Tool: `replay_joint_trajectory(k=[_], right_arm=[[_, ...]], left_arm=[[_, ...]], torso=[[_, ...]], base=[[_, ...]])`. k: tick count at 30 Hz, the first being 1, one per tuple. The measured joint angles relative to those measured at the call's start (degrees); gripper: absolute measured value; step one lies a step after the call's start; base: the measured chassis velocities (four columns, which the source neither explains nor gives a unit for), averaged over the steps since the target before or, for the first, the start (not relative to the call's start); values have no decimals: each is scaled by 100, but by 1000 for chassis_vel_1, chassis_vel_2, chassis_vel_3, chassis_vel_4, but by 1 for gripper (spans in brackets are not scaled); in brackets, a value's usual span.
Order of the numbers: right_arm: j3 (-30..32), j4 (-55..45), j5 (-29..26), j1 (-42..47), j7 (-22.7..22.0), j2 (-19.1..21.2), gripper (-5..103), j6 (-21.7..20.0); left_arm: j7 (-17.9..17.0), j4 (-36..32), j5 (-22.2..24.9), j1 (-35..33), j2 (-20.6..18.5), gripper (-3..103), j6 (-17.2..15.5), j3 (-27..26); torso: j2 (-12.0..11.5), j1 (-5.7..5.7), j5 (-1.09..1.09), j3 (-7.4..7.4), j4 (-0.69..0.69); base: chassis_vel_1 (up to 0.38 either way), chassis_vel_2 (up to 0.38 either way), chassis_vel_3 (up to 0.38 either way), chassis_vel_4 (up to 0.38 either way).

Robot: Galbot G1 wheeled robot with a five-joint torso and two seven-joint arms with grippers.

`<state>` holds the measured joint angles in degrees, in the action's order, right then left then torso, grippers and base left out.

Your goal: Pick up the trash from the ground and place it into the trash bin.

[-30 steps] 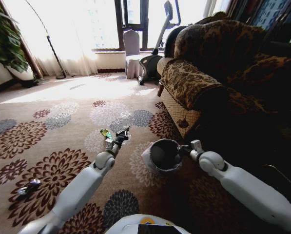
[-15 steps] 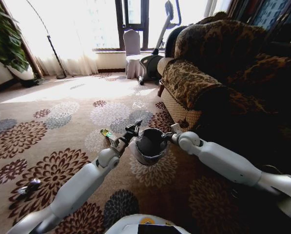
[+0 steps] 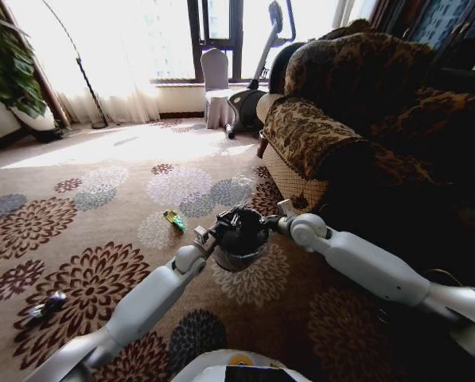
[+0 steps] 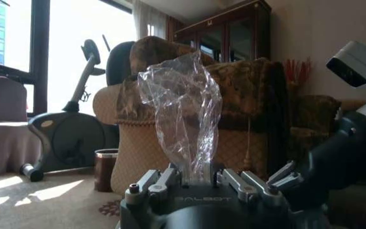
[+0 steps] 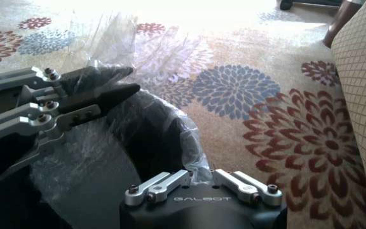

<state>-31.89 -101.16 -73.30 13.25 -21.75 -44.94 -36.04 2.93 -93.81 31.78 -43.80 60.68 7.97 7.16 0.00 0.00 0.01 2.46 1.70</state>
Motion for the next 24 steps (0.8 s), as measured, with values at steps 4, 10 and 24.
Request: replay_joint_trajectory(k=[4, 10, 24], right_arm=[[33, -26, 8, 33, 32, 33, 1, 11], [96, -26, 45, 109, 101, 63, 1, 39], [301, 261, 430, 289, 343, 151, 1, 63]], left_arm=[[102, 22, -18, -8, 6, 41, 9, -5], [266, -1, -53, -89, -1, 63, 55, -13], [-283, -615, 389, -227, -20, 100, -244, -275]], torso=[[0, 0, 0, 0, -1], [0, 0, -1, 0, -1], [0, 0, -1, 0, 0]], base=[[0, 0, 0, 0], [0, 0, 0, 0], [0, 0, 0, 0]])
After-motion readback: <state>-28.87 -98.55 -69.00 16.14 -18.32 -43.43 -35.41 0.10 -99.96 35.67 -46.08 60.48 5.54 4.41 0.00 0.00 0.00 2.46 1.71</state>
